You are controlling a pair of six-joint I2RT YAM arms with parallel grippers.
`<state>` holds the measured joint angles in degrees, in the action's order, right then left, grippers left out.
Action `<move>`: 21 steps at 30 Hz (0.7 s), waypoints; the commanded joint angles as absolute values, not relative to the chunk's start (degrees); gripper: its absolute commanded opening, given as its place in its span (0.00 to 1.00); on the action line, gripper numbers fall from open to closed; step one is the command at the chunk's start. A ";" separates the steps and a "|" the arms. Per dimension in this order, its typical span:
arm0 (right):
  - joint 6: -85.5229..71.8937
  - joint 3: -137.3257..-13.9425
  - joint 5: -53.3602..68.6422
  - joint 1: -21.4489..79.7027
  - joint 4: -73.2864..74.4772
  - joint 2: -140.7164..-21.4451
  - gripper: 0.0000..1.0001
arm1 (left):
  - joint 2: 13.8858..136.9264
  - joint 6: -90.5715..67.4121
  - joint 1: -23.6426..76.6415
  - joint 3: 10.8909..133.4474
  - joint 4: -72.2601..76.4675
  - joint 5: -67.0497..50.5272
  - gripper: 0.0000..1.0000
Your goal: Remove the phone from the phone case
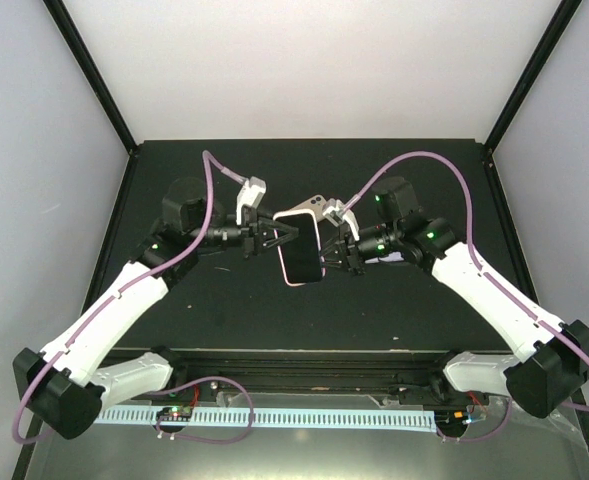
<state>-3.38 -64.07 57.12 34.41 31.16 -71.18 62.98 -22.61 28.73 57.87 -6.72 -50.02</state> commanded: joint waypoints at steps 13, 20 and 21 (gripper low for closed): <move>-34.81 -53.98 43.75 29.82 23.12 -73.28 0.01 | 59.32 -15.31 40.25 53.72 -15.11 7.79 0.77; -41.39 -53.92 41.36 29.82 23.67 -81.39 0.01 | 63.29 -4.44 54.91 49.65 -14.74 17.65 0.69; -41.80 -54.19 41.51 29.84 23.79 -82.73 0.01 | 63.93 -3.12 56.18 49.68 -14.98 18.62 0.68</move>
